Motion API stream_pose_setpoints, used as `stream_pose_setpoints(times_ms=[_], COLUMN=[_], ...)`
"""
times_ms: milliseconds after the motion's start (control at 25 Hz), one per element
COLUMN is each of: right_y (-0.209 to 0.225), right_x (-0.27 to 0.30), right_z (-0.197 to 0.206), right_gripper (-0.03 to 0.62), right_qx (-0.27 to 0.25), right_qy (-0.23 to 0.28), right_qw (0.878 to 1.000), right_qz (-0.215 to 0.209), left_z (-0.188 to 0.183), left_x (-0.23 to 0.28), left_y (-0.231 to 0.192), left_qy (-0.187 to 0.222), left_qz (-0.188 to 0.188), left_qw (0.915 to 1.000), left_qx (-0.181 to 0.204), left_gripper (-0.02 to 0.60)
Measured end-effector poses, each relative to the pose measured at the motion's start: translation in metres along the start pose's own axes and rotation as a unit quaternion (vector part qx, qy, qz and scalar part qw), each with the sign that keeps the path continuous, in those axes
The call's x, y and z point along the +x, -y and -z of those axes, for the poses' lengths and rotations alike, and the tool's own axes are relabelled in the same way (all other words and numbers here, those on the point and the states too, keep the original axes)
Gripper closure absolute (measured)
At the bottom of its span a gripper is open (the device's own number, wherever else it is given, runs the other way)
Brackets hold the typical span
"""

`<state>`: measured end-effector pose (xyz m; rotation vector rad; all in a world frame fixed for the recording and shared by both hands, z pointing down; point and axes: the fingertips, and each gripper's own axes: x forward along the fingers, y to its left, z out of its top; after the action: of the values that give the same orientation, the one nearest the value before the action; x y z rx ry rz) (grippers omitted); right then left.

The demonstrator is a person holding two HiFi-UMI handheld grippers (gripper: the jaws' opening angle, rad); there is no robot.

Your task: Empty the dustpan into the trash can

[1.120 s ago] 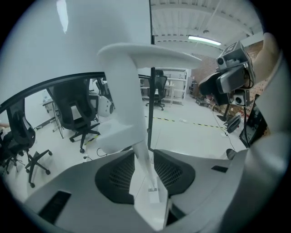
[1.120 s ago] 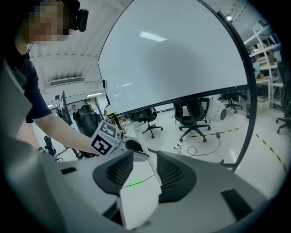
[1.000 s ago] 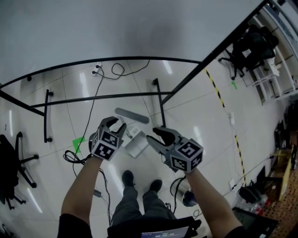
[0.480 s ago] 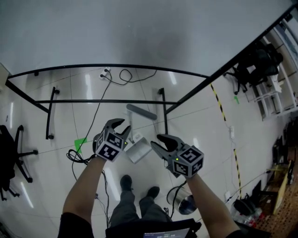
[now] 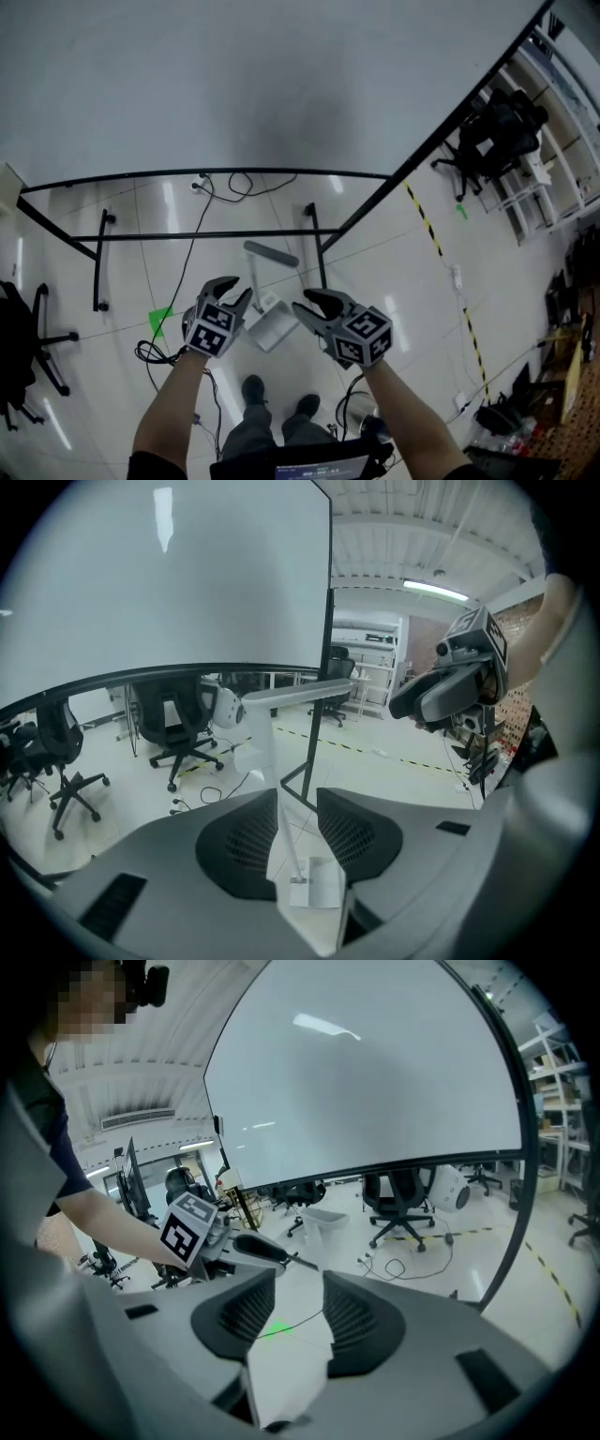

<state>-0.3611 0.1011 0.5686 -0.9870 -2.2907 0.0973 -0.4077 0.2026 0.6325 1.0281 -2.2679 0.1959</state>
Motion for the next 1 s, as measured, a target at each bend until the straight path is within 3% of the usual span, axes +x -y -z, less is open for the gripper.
stream_pose_setpoints(times_ms=[200,600,1000], right_y=[-0.01,-0.03,-0.027], right_x=[-0.025,-0.066,-0.118], right_z=[-0.008,-0.03,-0.053], right_gripper=[0.414,0.414,0.414], right_qx=[0.004,-0.015,-0.028], right_qy=[0.013,0.059,0.1], right_qw=[1.0,0.998,0.994], right_qz=[0.005,0.011,0.043], left_z=[-0.015,-0.086,-0.137], left_x=[-0.024,-0.073,-0.092], left_y=[0.019,0.056,0.101], left_qy=[0.005,0.087,0.111], left_qz=[-0.006,0.012,0.026], left_qw=[1.0,0.9961,0.9914], left_qx=[-0.003,0.0,0.065], left_gripper=[0.448,0.448,0.448])
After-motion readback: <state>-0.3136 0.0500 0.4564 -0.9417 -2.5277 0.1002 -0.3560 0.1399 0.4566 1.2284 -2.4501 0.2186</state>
